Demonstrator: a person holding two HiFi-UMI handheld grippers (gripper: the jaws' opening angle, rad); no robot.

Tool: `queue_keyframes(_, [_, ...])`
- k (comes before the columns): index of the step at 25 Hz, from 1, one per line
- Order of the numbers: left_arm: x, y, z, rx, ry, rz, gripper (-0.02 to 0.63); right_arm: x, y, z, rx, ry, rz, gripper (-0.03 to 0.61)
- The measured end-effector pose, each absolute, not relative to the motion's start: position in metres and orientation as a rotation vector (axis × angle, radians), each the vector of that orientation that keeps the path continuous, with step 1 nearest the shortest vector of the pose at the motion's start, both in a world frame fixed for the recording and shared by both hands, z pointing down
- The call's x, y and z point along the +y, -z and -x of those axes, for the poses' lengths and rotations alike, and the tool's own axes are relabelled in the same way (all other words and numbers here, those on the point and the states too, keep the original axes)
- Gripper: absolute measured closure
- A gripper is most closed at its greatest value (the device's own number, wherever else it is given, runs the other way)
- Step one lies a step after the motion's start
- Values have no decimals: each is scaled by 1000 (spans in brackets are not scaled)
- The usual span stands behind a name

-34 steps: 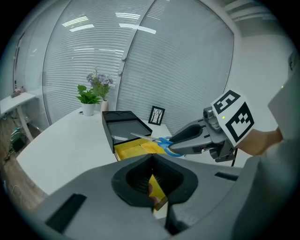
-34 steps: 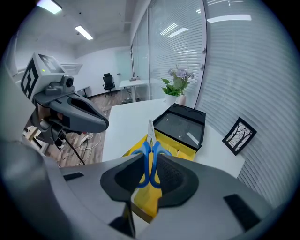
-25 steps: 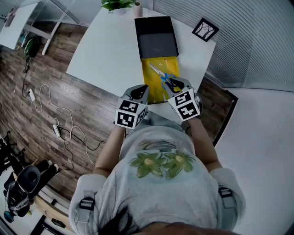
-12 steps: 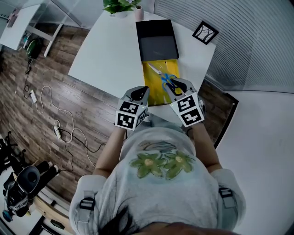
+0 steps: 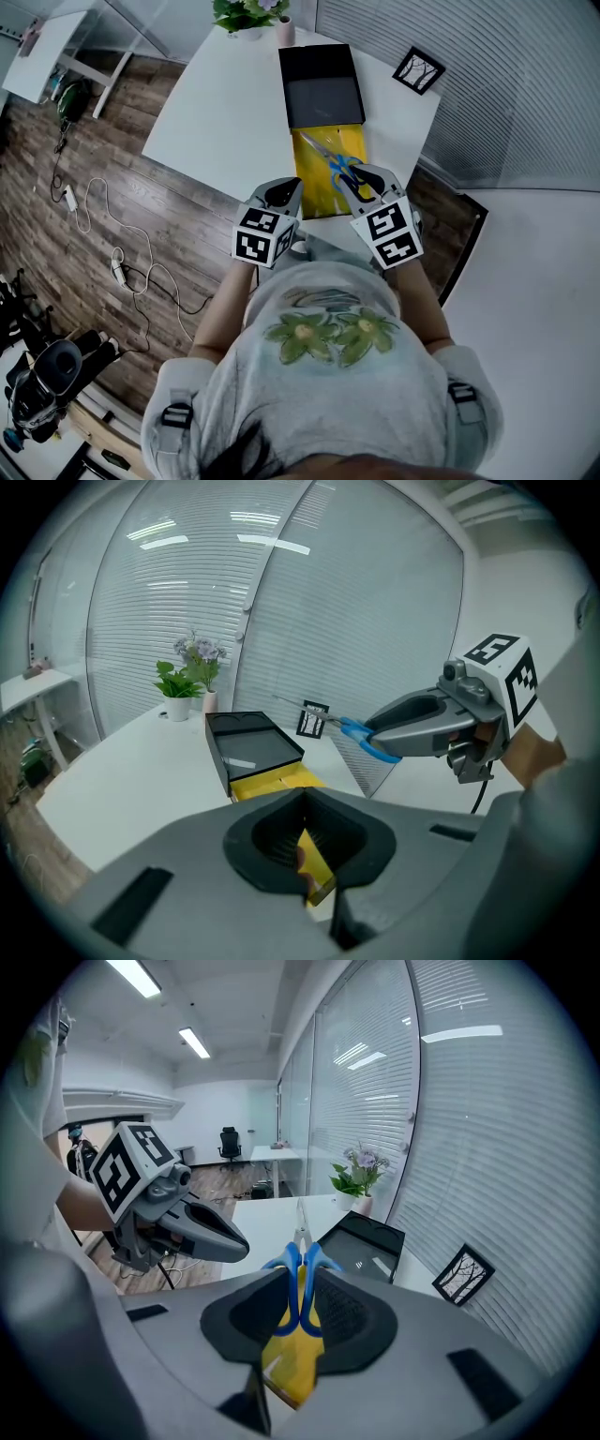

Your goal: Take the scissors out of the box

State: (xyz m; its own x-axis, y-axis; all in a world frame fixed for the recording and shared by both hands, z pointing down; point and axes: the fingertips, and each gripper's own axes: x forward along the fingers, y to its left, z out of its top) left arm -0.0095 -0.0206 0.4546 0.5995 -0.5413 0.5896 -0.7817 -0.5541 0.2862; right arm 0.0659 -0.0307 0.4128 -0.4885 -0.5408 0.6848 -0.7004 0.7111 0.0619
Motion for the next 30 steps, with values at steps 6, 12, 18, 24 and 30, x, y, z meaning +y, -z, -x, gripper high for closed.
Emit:
queue_keyframes(6, [-21,-451,9,-1037,-601,-2311,607,-29,-404,-65,-2226,-270,-934,491])
queue_keyframes(12, [-18,-450,7,-1028,-597,-2312,607,-26,-399,-67,-2225,-250,-947,492])
queue_keyframes(18, [-18,-445,7,-1027,-581,-2315,607,-26,-398,-68,-2216,-233,-950,491])
queue_keyframes(24, [-17,-447,8,-1031,-585,-2309,607,-25,-398,-68,-2218,-228,-942,491])
queue_keyframes(30, [-15,-448,6,-1032,-586,-2308,607,-24,-403,-69,-2215,-228,-929,492])
